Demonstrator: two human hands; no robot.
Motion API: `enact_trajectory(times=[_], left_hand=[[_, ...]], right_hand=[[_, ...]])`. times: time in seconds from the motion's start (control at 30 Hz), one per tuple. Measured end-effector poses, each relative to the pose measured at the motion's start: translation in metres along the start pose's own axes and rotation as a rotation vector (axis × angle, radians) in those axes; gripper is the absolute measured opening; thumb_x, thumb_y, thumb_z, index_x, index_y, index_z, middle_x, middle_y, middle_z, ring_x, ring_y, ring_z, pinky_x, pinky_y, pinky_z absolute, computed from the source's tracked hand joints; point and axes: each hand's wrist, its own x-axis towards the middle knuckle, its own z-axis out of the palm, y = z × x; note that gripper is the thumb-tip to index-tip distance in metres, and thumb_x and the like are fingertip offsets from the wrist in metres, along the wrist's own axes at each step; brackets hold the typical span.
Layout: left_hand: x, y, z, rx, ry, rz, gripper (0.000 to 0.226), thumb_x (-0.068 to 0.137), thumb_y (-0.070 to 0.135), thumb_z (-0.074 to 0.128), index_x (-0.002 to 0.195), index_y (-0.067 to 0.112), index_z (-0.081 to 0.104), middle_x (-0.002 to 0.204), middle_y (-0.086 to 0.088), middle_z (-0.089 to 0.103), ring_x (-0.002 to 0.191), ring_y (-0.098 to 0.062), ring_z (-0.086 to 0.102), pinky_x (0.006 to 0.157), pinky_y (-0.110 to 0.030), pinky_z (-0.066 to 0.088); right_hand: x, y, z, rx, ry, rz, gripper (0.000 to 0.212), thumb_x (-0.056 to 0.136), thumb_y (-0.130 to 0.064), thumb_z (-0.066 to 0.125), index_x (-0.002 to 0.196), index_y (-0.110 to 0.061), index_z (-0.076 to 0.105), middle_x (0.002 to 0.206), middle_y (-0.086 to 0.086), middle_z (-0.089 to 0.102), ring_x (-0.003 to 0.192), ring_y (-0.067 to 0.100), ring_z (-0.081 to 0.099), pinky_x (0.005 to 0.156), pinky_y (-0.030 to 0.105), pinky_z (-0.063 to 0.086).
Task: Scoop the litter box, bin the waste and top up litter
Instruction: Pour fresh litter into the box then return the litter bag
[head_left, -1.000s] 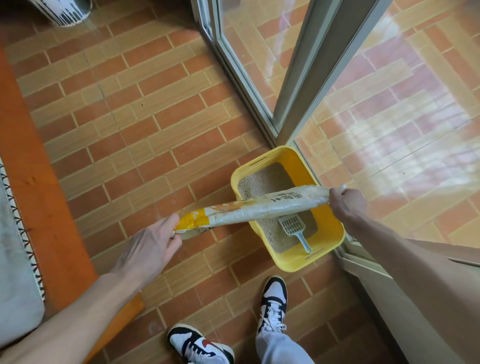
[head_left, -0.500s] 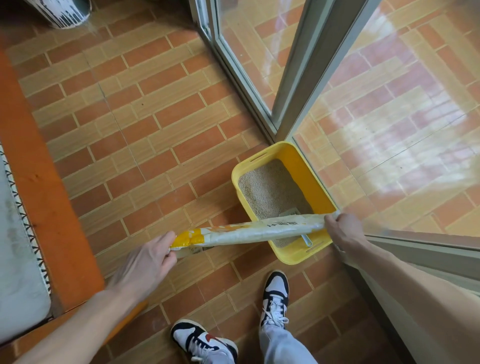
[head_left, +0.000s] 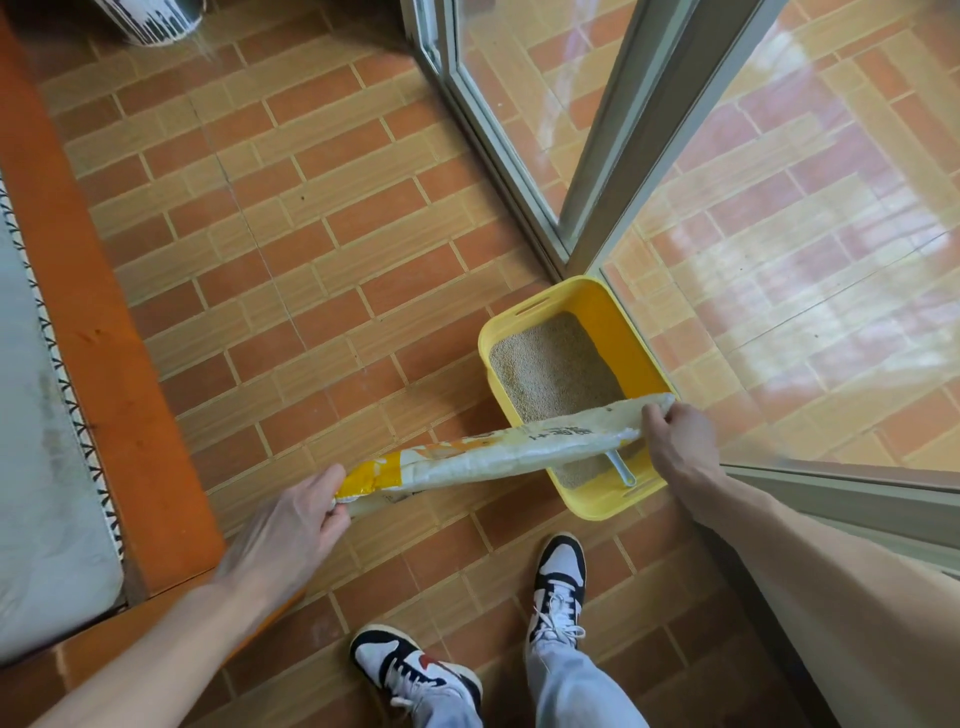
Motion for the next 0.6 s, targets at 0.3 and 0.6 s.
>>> enact_trajectory(times=[0.3, 0.6], left_hand=[[0.001, 0.013, 0.000, -0.070, 0.028, 0.052, 0.035, 0.104, 0.017, 0.052, 0.082, 0.030, 0.028, 0.070, 0.007, 0.042, 0.054, -0.012, 0.037, 0.048, -0.027, 0.026], [0.008, 0.016, 0.009, -0.021, 0.051, 0.105, 0.032, 0.102, 0.015, 0.055, 0.085, 0.027, 0.030, 0.068, 0.011, 0.035, 0.053, -0.011, 0.034, 0.049, -0.029, 0.025]], right_hand=[[0.029, -0.024, 0.001, 0.054, 0.104, 0.124, 0.040, 0.100, -0.027, 0.049, 0.070, -0.002, 0.053, 0.061, 0.008, 0.048, 0.053, 0.022, 0.043, 0.050, 0.029, 0.031], [0.033, -0.005, -0.005, -0.008, 0.102, 0.138, 0.040, 0.099, -0.029, 0.050, 0.071, -0.001, 0.053, 0.062, 0.012, 0.047, 0.055, 0.027, 0.041, 0.054, 0.032, 0.032]])
